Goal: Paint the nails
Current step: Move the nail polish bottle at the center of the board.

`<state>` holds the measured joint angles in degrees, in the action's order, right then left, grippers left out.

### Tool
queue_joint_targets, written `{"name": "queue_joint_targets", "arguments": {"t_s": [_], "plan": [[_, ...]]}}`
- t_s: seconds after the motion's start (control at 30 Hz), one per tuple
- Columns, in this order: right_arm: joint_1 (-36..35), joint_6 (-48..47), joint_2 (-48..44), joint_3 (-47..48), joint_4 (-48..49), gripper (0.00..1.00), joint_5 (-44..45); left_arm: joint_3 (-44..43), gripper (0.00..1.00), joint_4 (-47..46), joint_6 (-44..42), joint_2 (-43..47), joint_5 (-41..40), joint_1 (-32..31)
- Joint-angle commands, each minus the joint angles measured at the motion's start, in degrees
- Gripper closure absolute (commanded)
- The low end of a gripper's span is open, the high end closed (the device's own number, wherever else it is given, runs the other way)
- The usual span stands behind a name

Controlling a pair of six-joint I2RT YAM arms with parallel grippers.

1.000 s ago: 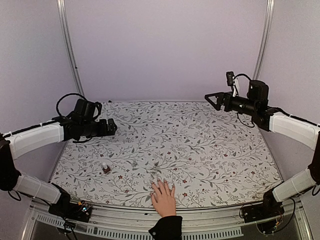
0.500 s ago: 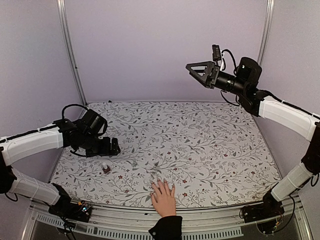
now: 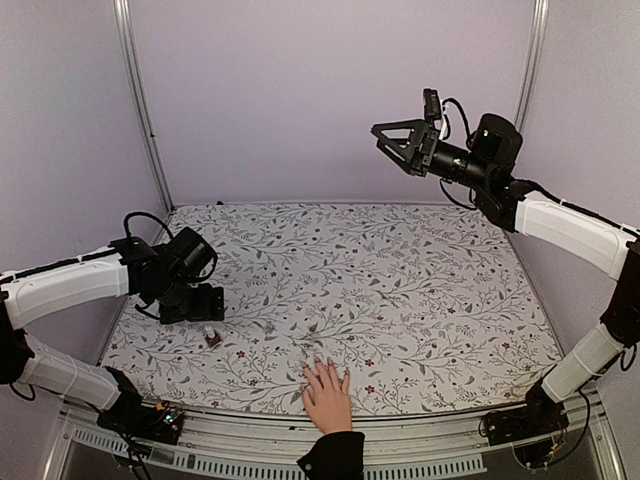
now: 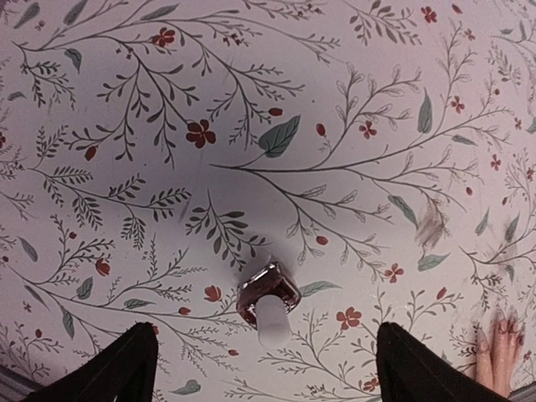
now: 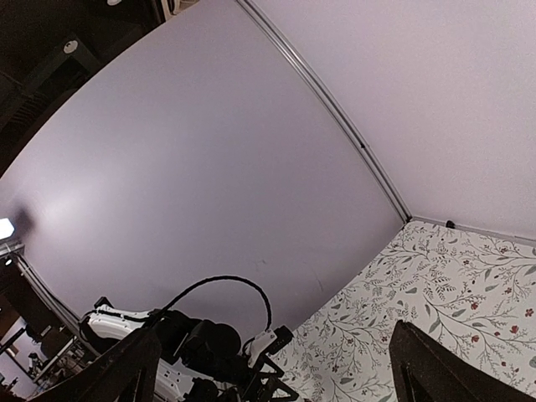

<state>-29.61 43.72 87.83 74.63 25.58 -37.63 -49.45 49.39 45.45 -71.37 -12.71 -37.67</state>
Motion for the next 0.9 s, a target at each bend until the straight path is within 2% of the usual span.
{"name": "queue_joint_targets", "arguments": {"t_s": [0.0,0.13,0.33,0.63,0.87], "plan": [[0.07,-0.02,-0.66,0.48,3.22,0.01,-0.53,-0.39,0.1,1.53,2.0,0.04,-1.53,0.15],[0.07,1.74,0.04,0.12,5.14,0.01,-2.03,-0.14,0.13,0.76,1.32,-0.47,-1.01,0.86],[0.07,0.97,-0.69,-0.68,5.47,0.01,-1.68,0.49,0.24,-1.76,-0.16,-1.58,1.25,1.89],[0.06,3.27,1.37,0.49,8.23,0.01,-3.04,2.07,0.3,-3.85,-1.34,-3.41,2.54,3.1],[0.15,3.12,1.64,0.19,8.15,0.01,-3.29,3.57,0.42,-5.47,-2.26,-5.16,2.86,3.68]]}}
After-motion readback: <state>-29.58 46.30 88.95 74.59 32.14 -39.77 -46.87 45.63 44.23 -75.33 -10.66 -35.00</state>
